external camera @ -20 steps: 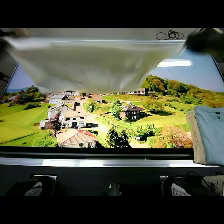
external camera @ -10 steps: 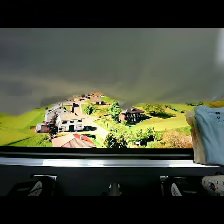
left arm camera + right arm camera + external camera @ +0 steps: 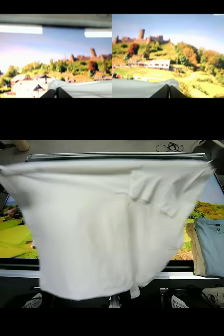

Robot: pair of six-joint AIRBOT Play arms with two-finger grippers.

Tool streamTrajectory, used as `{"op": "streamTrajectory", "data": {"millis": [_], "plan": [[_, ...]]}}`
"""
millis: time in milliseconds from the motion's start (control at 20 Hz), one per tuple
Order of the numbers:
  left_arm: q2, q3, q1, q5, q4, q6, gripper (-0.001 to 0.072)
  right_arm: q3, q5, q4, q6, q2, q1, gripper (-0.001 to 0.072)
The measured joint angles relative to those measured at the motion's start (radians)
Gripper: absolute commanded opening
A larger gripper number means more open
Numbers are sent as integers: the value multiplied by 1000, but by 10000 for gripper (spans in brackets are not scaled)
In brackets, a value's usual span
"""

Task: Fold the shirts.

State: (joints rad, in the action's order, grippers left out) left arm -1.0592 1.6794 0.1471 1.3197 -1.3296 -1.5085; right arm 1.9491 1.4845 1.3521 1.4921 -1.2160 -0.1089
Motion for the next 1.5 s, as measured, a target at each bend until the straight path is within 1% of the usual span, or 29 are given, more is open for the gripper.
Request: {"op": "streamTrajectory", "data": {"millis": [100,150,250,350,550,700,750,850,1000,1050,1150,1200,1250,1300,1350,1400,1500], "plan": [[-108,-114,0,-43,-8,10,27,-17,14,5,18,-176,33,24],[-166,-151,0,-64,-11,13,27,-20,-7,9,27,-251,51,24],[-287,-185,0,-126,-6,18,28,-27,-79,12,58,-395,87,24],[-406,-179,0,-175,15,21,28,-29,-182,-2,98,-503,112,24],[-583,-109,2,-264,66,24,28,-31,-382,-36,190,-620,132,24],[-660,-78,2,-283,122,26,28,-32,-443,-47,229,-654,136,24],[-668,-72,2,-278,135,37,28,-31,-430,-49,226,-655,136,24],[-670,-66,16,-220,143,71,28,-30,-340,-45,190,-637,132,24],[-671,-77,40,-59,120,94,28,-48,-94,15,148,-624,127,23],[-678,-96,44,-13,112,95,28,-71,-43,24,146,-623,126,24],[-690,-137,45,37,100,97,35,-142,-7,13,150,-622,126,25],[-699,-155,43,46,95,97,115,-172,-10,-4,159,-623,126,35],[-703,-166,43,53,96,93,235,-195,-21,-24,177,-623,126,172],[-705,-170,43,53,101,87,425,-212,-36,-44,193,-621,125,347],[-707,-167,44,57,106,80,522,-223,-50,-59,204,-618,125,442],[-706,-155,47,71,114,76,535,-229,-55,-74,215,-607,121,461],[-692,-127,61,116,118,72,533,-235,-40,-84,221,-575,98,464]]}}
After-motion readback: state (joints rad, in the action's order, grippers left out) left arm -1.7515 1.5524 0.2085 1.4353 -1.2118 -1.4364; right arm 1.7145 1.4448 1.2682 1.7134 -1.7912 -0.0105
